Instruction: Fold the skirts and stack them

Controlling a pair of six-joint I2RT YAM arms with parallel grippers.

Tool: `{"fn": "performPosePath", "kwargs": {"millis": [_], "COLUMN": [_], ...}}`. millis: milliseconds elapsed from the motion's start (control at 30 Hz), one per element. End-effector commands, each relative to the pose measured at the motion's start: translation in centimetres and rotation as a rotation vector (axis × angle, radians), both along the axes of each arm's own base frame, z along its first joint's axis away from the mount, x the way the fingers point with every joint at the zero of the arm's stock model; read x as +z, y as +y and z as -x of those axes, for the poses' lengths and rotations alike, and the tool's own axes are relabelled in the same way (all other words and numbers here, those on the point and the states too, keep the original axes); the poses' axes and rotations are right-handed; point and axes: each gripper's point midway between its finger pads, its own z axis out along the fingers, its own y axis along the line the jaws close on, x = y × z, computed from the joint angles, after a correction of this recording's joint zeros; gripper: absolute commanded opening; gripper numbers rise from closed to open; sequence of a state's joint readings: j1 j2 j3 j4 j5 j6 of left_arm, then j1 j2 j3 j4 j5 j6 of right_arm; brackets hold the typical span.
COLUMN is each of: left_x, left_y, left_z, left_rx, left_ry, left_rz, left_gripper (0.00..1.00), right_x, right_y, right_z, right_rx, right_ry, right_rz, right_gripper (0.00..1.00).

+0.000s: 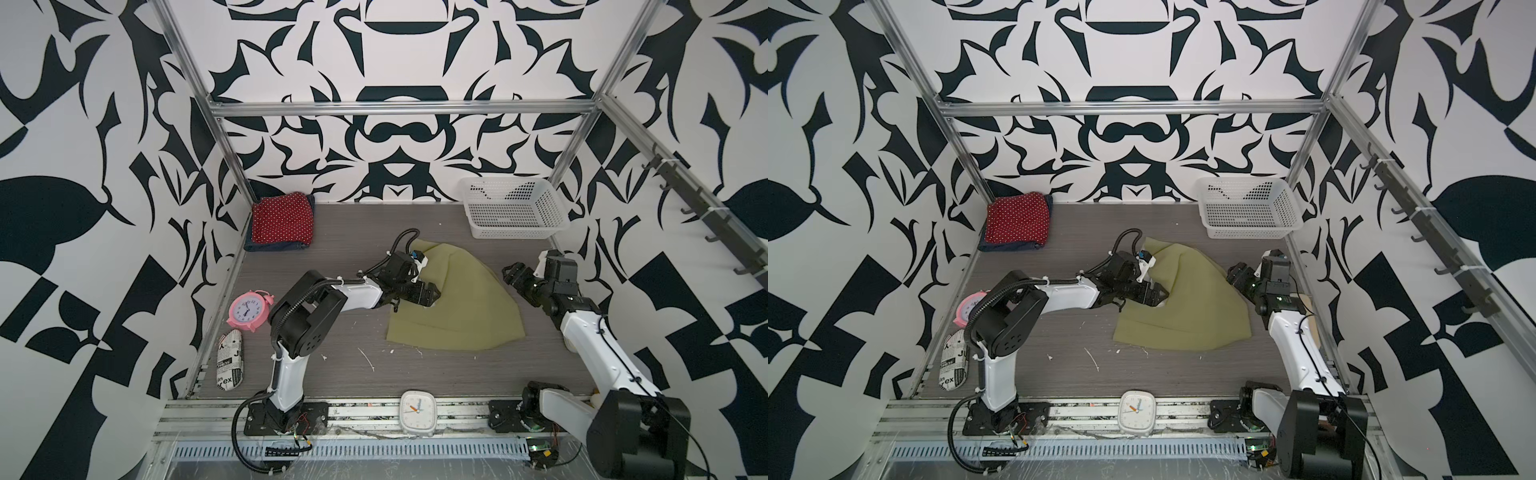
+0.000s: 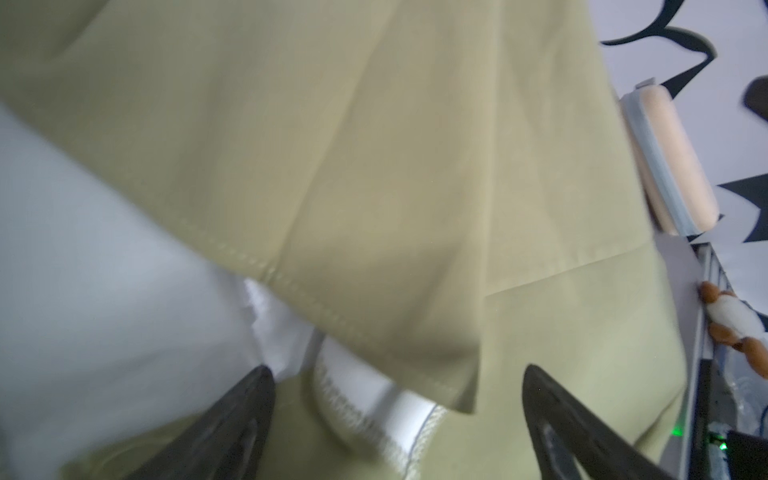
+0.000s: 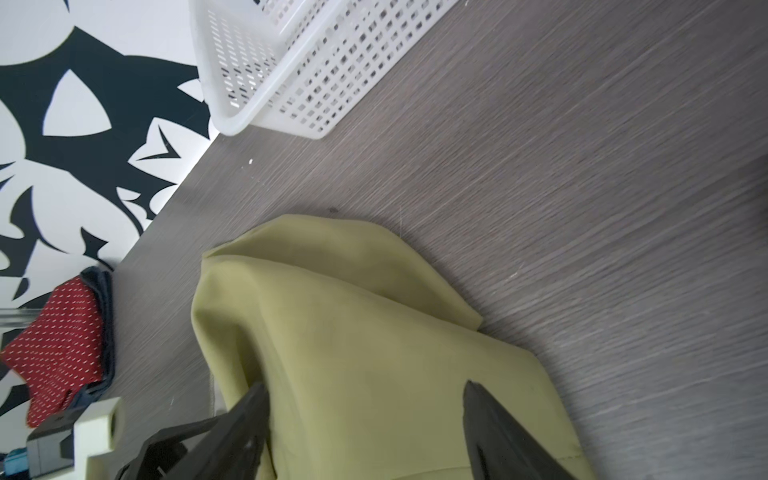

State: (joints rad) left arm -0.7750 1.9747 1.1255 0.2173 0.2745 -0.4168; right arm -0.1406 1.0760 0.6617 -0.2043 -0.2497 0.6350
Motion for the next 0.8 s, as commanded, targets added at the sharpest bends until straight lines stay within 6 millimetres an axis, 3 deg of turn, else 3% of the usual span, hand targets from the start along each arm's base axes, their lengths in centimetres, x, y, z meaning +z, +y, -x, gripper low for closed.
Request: {"fn": "performPosePath", "kwargs": {"millis": [0,167,233,333,400,767], "left_x": [0.1,1.7,2.3,2.5,3.2,11.0], "left_y": [-1.2,-2.2,-2.3,-2.2,-1.8,3.2], "left_z": [-0.3,-1.1,-1.5,-1.7,-1.8,-3.2], "left_rx": [0.004,0.003,0.011,0.015,0.035,0.161], "left_ry": [-0.007,-0.034,-0.049,-0.051,-0.071,-0.227], "left_rz": [0.055,0.103,0.109,0.096,0.102,0.141], "left_gripper": [0.86,0.48,0.40,0.09,0.00,0.00], "right_x": [1.9,0.4,0.0,0.0,0.1,-1.4], "right_y": [0.5,0.7,0.8,0.8,0.9,1.3], "right_z": [-1.1,-0.7,-0.4,-0.2,-0.1,0.0], "right_rx": [0.019,0.031,0.034,0.037,0.040,0.082], "right_ry": [-0.091,-0.054,-0.050,-0.055,-0.057,-0.011], "right_rz": [-0.032,-0.033,-0.036,-0.037,-0.032,-0.034], "right_gripper": [0.76,0.75,0.75,0.75,0.75,0.75]}}
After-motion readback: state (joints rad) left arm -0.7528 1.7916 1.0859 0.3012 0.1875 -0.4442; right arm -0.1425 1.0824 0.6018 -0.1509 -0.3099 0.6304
